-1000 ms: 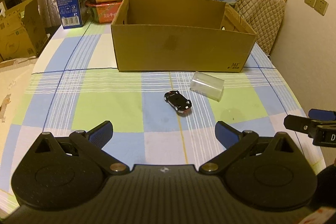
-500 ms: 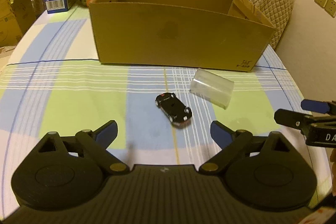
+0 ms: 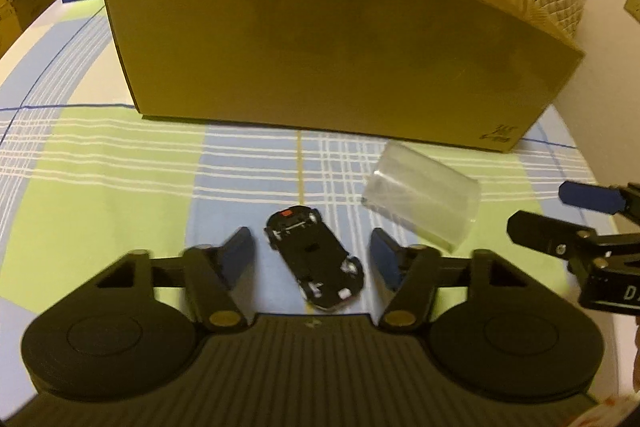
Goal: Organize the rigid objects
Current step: 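Lower the left tool onto the black toy car and close on it, then grasp the clear plastic cup with the right tool while the left tool holds the car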
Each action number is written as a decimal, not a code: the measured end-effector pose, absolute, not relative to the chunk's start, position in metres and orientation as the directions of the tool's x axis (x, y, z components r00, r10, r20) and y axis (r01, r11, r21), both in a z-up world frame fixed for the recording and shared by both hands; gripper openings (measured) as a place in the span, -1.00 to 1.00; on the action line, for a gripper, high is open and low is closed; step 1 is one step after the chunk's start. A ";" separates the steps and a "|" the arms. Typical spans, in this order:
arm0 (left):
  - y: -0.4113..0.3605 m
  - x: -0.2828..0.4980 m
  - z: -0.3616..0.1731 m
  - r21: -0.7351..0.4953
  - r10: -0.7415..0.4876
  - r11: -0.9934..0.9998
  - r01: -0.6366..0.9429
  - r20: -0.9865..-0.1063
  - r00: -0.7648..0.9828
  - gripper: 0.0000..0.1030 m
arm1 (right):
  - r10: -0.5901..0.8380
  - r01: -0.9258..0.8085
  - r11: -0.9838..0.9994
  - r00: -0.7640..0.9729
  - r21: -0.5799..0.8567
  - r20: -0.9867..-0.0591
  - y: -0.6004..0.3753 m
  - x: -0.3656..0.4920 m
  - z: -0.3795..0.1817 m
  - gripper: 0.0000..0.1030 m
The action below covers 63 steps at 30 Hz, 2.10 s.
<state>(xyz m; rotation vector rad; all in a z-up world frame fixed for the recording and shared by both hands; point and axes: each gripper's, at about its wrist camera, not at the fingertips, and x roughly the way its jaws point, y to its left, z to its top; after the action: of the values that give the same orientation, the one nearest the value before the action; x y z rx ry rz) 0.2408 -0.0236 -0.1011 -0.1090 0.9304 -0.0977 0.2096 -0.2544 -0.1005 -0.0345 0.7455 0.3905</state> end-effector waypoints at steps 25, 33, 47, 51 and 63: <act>0.014 0.231 -0.097 -0.086 -0.202 0.971 0.224 -0.795 0.572 -0.48 | 0.394 -0.613 0.788 0.572 -0.055 -0.720 -0.181 0.256 -0.134 0.19; 0.012 0.231 -0.100 -0.068 -0.205 0.965 0.254 -0.796 0.570 -0.47 | 0.386 -0.567 0.823 0.538 0.017 -0.749 -0.182 0.253 -0.136 -0.04; 0.010 0.244 -0.101 -0.047 -0.197 0.962 0.269 -0.800 0.567 -0.48 | 0.399 -0.474 0.871 0.536 0.125 -0.744 -0.196 0.248 -0.130 -0.04; 0.011 0.238 -0.097 -0.048 -0.194 0.965 0.258 -0.793 0.578 -0.49 | 0.408 -0.446 0.881 0.543 0.159 -0.734 -0.199 0.243 -0.127 -0.05; 0.018 0.213 -0.077 -0.083 -0.211 0.967 0.241 -0.789 0.577 -0.49 | 0.426 -0.345 0.900 0.572 0.265 -0.701 -0.212 0.207 -0.112 -0.05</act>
<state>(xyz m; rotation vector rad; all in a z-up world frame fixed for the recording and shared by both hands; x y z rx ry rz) 0.2135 0.0177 -0.0767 0.0352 0.9179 -0.2649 0.2065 -0.2125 -0.1120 0.1022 0.8488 0.4529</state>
